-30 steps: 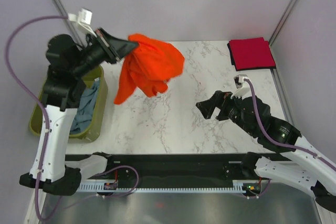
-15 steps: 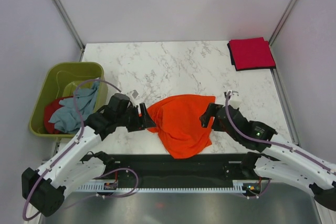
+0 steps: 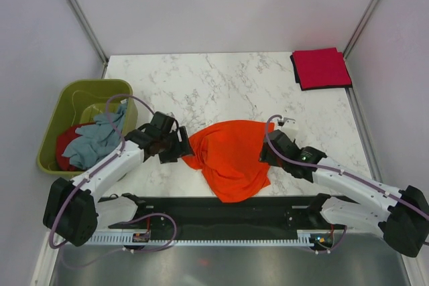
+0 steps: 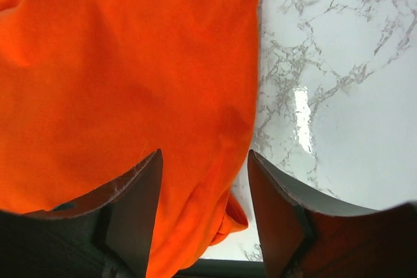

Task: Fold and stack the t-shirts
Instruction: Flatten the tshirt out

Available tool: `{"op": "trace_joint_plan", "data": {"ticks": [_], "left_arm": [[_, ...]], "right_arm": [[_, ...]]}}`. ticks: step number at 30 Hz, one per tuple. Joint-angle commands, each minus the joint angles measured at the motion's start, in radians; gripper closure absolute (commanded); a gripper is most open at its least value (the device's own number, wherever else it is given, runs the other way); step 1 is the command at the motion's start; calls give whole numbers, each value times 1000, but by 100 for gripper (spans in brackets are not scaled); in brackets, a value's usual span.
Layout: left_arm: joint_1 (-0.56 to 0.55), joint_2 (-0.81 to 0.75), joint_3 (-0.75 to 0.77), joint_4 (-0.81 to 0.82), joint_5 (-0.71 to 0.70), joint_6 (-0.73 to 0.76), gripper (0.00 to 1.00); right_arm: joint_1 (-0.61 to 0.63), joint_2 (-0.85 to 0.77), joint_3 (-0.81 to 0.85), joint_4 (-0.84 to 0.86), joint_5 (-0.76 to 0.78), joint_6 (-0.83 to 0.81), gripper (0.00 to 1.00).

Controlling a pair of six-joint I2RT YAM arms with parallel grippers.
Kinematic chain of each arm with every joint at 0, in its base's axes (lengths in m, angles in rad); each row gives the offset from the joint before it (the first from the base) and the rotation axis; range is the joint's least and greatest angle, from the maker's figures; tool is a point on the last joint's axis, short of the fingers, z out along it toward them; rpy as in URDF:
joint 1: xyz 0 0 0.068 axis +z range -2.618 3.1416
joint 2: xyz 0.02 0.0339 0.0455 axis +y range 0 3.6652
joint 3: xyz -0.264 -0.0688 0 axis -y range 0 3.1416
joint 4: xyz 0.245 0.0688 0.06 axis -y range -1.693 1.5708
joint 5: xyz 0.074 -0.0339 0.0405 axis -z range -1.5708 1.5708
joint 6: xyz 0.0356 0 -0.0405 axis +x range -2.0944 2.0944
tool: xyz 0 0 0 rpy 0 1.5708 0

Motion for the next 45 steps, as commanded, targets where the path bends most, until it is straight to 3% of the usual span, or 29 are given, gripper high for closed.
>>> {"op": "trace_joint_plan", "data": {"ticks": [1,6,12,18,21,22,23,26,27,29,33,36,40,45], "left_arm": [[8,7,31,28,-112,-1,21],[30,68,-7,60,-167,-4,21],[44,171,-7,112,-187,-15,23],[45,287,0,224,-141,-6,30],[45,346,35,224,-138,8,45],[45,365,42,226,-138,12,61],[45,367,46,226,-138,13,67],[44,337,65,217,-141,13,87],[45,324,81,179,-150,17,98],[45,291,169,110,-198,34,98],[44,191,353,-85,-333,89,98],[42,97,471,-202,-420,111,98],[42,2,598,-334,-430,114,98],[44,-142,611,-362,-385,108,98]], "right_arm": [[-20,4,-27,74,-42,24,37],[-18,-36,-88,71,-179,159,34],[-20,-82,-152,-3,-207,341,36],[-20,-111,-255,118,-220,371,37],[-18,-95,-280,169,-187,348,37],[-20,-85,-278,177,-176,340,37],[-18,-66,-278,184,-152,334,38],[-20,-35,-266,210,-70,334,50],[-30,-9,-248,215,-21,299,69],[-58,20,-144,182,28,236,100],[-144,44,125,-76,270,121,100],[-184,56,304,-154,350,18,100],[-219,45,483,-217,353,-85,100],[-222,5,625,-306,266,-100,100]]}}
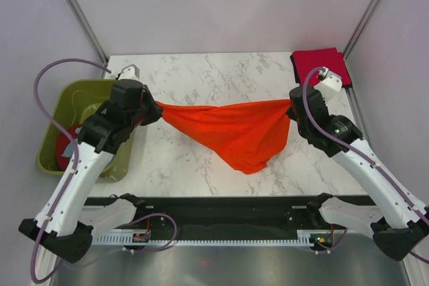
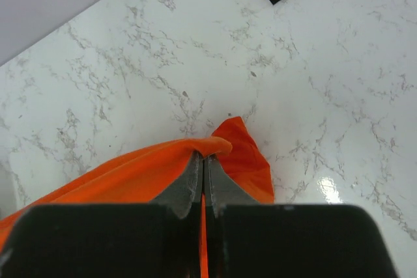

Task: Fold and stack the t-shirts
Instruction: Flatten the tshirt out

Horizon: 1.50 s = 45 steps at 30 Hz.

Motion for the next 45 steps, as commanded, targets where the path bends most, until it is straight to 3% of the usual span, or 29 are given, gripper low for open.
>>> {"op": "trace_joint_plan", "data": {"ticks": [1,4,10,15,21,25,29,33,38,43,45], "left_arm": [[-2,-57,24,-108,11,35,98],[-2,-89,37,-102,79,35,98],[-2,-103,143,-111,120,34,98],[-2,-120,331,-137,151,29,98],[-1,-175,494,-157,228,-37,98],[-1,-235,496,-168,255,-69,98],[-1,-273,461,-177,265,-111,98],[-1,-261,392,-179,251,-97,98],[-1,-171,271,-140,170,-42,98],[1,-16,171,-114,-8,-3,98],[7,39,98,-85,-22,-5,98]], "right_arm": [[-2,-39,110,-108,-24,-51,100],[-2,-67,157,-76,-50,-66,100],[-2,-127,170,150,-39,-239,100],[-2,-112,362,145,-69,-304,100],[-2,-216,476,122,-190,-311,100],[-2,-341,479,127,-155,-307,100],[-2,-355,479,88,-81,-373,100],[-1,-281,424,94,-14,-455,100],[-2,-127,335,298,40,-624,100],[-22,141,189,634,-110,-905,100],[-60,289,195,682,-206,-913,100]]}}
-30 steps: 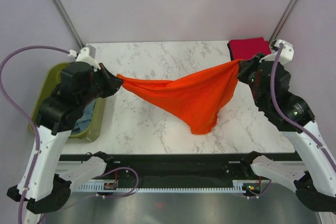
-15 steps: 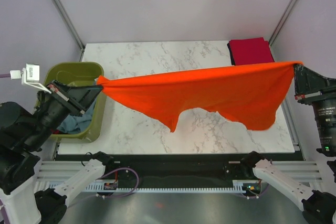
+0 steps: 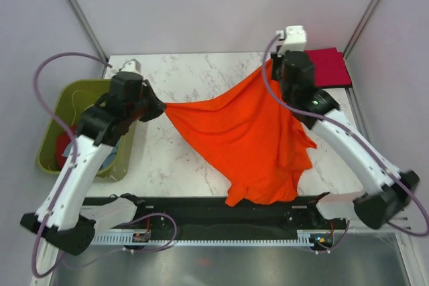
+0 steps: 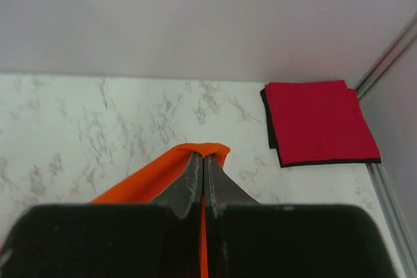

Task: Fold and stack the t-shirts
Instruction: Flatten the tshirt out

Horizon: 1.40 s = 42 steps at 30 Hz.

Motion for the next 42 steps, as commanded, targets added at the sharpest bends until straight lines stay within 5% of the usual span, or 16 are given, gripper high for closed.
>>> {"op": "trace_joint_plan", "data": {"ticks": [1,5,11,14,15,19,24,29,35,42], "left_arm": [[14,81,-102,83,-108,41,98],[96,110,-232,196,-19,62,98],[181,120,-324,243,25,99,98],[192,97,-366,277,59,104,98],[193,93,-375,282,71,107,98],[196,86,-386,288,67,128,98],[198,81,-389,303,73,154,98],[201,69,-400,332,108,188,98],[202,32,-412,349,139,208,98],[202,29,-433,360,162,193,98]], "right_arm": [[-43,192,-11,251,-188,-161,99],[-62,462,73,387,-338,-202,99],[-62,925,540,324,-463,-244,98],[-59,1106,781,234,-497,-241,86],[-57,1172,834,202,-494,-226,71],[-48,1150,888,56,-349,-80,50],[-59,841,598,-160,-166,286,42],[-62,482,44,-336,-302,706,43],[-66,178,-373,-406,-327,874,44],[-65,94,-612,-350,-309,940,44]]}}
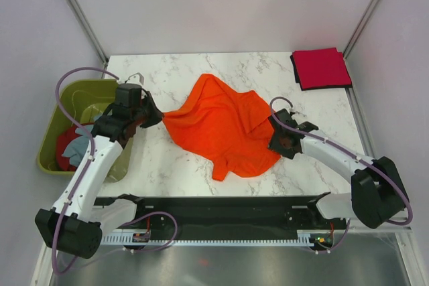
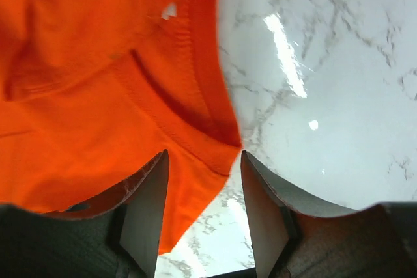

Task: Fold and stack the t-shirts
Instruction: Flatten the tshirt out

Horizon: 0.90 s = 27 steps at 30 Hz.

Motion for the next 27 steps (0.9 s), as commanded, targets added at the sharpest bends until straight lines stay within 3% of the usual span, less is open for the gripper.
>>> {"op": "trace_joint_plan", "data": {"ticks": [1,9,10,12,13,14,15,17,20,27], "left_arm": [[4,-9,-14,45,33,32,98],[4,7,-35,42,-10,5,98],[4,11,-37,42,-13,2,98],[4,22,-37,37,-24,-2,98],[4,26,-32,33,-31,-1,98],[4,31,-26,25,-59,15,98],[3,43,-15,13,-89,19,98],[1,59,35,-50,-201,25,98],[3,66,92,-81,-238,35,98],[3,45,111,-79,-172,18,98]], "right_arm": [[4,-25,-46,58,-6,79,43],[8,26,-173,172,31,147,43],[8,38,-191,189,40,148,47],[7,51,-182,205,65,124,59],[5,55,-150,200,111,72,71],[4,55,-123,156,144,40,94],[1,57,-91,119,192,10,100],[-21,78,41,-3,314,-103,100],[-45,132,206,-88,442,-163,100],[-81,124,480,-163,355,-286,100]]}}
